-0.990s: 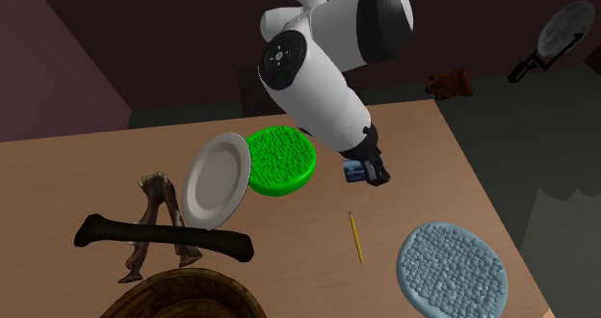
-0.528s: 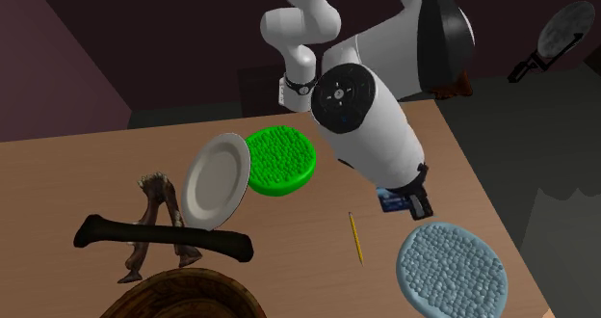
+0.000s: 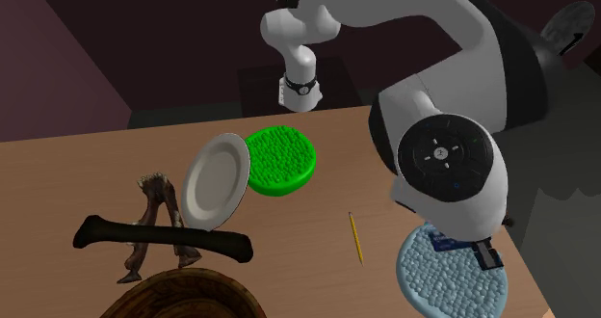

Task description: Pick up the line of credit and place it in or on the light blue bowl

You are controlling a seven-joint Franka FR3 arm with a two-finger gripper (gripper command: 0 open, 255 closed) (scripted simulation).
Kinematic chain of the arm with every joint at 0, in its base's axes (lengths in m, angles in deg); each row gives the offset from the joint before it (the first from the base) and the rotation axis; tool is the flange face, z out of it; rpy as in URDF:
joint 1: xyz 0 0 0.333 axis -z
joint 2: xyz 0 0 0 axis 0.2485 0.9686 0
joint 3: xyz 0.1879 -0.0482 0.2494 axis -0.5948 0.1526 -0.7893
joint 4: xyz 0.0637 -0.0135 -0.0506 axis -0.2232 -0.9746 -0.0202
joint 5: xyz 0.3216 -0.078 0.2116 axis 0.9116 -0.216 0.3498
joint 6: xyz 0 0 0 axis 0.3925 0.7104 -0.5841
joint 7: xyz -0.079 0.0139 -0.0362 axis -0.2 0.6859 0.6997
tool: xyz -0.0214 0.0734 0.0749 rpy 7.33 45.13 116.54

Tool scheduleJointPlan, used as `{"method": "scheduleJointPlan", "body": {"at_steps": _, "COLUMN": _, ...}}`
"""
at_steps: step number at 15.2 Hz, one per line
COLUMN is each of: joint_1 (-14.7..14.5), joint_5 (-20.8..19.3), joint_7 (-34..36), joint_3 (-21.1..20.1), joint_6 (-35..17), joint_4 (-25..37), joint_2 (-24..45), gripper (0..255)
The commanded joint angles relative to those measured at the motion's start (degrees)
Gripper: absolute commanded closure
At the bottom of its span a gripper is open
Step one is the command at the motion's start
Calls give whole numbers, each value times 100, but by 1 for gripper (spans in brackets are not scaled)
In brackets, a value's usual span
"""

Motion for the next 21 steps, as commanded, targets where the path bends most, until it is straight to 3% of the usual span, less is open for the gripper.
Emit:
{"method": "scheduleJointPlan", "body": {"at_steps": 1, "joint_1": -115, "joint_5": -92, "joint_7": 268, "joint_3": -33, "joint_6": 175, "joint_4": 837, "joint_2": 547, "gripper": 255}}
{"method": "scheduleJointPlan", "body": {"at_steps": 4, "joint_1": -288, "joint_5": -255, "joint_7": 737, "joint_3": -71, "joint_6": 682, "joint_4": 2572, "joint_2": 1606, "gripper": 255}}
{"method": "scheduleJointPlan", "body": {"at_steps": 21, "joint_1": -299, "joint_5": -97, "joint_7": 68, "joint_3": -67, "joint_6": -491, "joint_4": 1041, "joint_2": 1416, "gripper": 255}}
